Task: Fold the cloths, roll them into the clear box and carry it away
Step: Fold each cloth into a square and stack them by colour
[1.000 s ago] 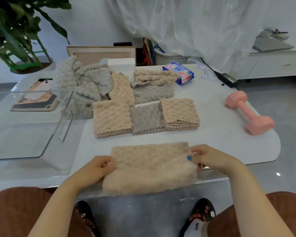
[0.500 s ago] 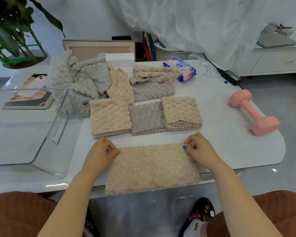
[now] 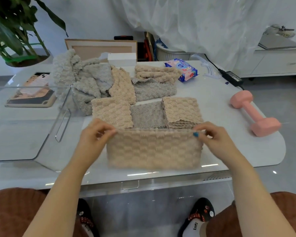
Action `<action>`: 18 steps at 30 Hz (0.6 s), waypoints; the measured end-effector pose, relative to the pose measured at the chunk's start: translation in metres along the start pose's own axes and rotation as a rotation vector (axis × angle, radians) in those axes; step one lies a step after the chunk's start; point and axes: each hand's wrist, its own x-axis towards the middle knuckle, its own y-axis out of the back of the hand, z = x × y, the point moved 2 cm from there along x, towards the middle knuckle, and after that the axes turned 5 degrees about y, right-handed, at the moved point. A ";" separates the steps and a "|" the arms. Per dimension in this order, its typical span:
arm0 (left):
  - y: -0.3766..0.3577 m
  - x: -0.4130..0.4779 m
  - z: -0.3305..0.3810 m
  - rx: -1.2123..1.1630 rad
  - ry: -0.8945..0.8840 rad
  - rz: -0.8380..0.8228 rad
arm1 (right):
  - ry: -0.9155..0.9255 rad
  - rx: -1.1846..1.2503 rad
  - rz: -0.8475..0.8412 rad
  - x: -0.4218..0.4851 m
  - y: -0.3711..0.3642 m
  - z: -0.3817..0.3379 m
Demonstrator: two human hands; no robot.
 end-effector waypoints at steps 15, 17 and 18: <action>-0.024 -0.039 -0.017 0.587 0.312 -0.588 | -0.274 -0.221 -0.409 -0.028 -0.011 0.026; -0.032 -0.032 -0.005 0.662 0.252 -0.509 | -0.172 -0.266 -0.208 -0.019 -0.012 0.019; -0.041 -0.028 0.001 0.670 0.180 -0.402 | -0.115 -0.292 -0.105 -0.016 -0.016 0.017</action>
